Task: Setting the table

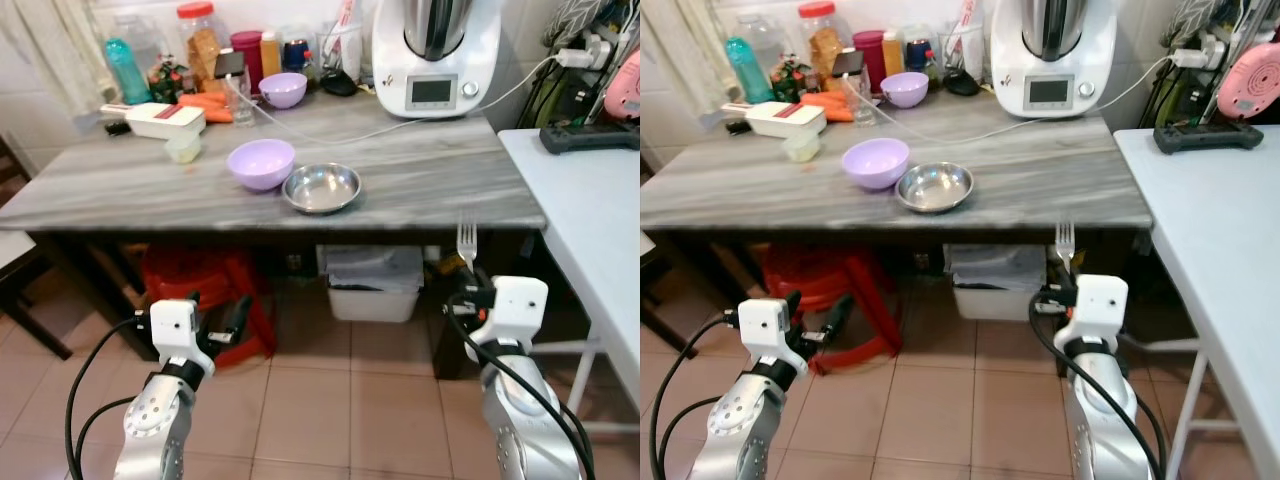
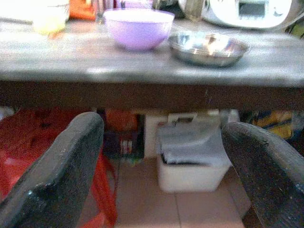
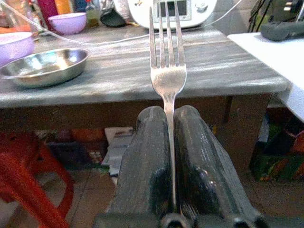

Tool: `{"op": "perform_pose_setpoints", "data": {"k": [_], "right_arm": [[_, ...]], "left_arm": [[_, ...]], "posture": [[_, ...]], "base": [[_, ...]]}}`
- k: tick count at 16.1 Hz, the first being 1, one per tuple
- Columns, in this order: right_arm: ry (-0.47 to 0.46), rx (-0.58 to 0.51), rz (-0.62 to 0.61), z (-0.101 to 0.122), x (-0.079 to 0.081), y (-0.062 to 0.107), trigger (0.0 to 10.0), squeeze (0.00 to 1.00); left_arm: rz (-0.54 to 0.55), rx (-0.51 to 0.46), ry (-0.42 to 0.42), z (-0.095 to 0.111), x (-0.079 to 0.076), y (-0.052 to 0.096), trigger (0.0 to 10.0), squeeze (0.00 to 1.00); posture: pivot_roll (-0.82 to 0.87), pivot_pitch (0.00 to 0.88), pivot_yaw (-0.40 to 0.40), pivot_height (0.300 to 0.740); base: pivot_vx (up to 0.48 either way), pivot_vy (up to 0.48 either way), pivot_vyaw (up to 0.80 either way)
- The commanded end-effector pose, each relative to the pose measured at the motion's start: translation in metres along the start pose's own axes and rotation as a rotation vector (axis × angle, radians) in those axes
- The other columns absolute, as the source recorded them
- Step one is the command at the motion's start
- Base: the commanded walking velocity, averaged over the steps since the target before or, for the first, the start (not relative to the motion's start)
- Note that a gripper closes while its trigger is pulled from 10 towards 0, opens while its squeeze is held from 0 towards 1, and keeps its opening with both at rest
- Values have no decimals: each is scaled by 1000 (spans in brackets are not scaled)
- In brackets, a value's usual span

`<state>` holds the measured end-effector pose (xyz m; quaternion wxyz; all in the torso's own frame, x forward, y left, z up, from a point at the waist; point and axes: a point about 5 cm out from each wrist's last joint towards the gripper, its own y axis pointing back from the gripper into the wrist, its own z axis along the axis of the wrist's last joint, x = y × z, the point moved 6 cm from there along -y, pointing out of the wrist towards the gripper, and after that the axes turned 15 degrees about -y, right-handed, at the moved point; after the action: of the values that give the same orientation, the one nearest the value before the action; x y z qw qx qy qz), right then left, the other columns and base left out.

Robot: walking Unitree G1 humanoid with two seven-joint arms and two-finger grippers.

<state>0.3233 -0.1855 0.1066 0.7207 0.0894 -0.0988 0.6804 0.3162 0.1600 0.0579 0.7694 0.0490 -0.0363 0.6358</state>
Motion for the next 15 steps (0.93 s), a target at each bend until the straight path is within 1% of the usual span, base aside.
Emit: {"op": "perform_pose_setpoints", "data": {"k": [1, 3, 6, 9, 13, 15], "right_arm": [[10, -26, 1, 10, -2, 0, 10000, 0], [14, -35, 13, 13, 1, -2, 10000, 0], [16, -33, 10, 13, -1, -2, 10000, 0], [30, -31, 14, 12, 0, -1, 10000, 0], [29, -32, 12, 12, 1, -1, 10000, 0], [27, -30, 11, 11, 1, -1, 10000, 0]], "left_arm": [[-18, -11, -3, 6, -7, -2, 10000, 0], [-23, -20, 2, 9, -10, -5, 10000, 0], [-28, -21, 9, 11, -12, -7, 10000, 0], [-33, -21, 12, 11, -13, -8, 10000, 0], [-38, -23, 15, 11, -14, -9, 10000, 0], [-36, -20, 13, 10, -13, -9, 10000, 0]], "posture": [[-128, 0, 77, 740], [-128, 0, 77, 740], [-133, 0, 78, 740], [-133, 0, 81, 740], [-132, 0, 83, 740], [-131, 0, 84, 740]], "base": [[368, 0, -563], [369, 0, -203], [369, 0, 0], [369, 0, 0], [360, 0, 672], [349, 0, 0]]}}
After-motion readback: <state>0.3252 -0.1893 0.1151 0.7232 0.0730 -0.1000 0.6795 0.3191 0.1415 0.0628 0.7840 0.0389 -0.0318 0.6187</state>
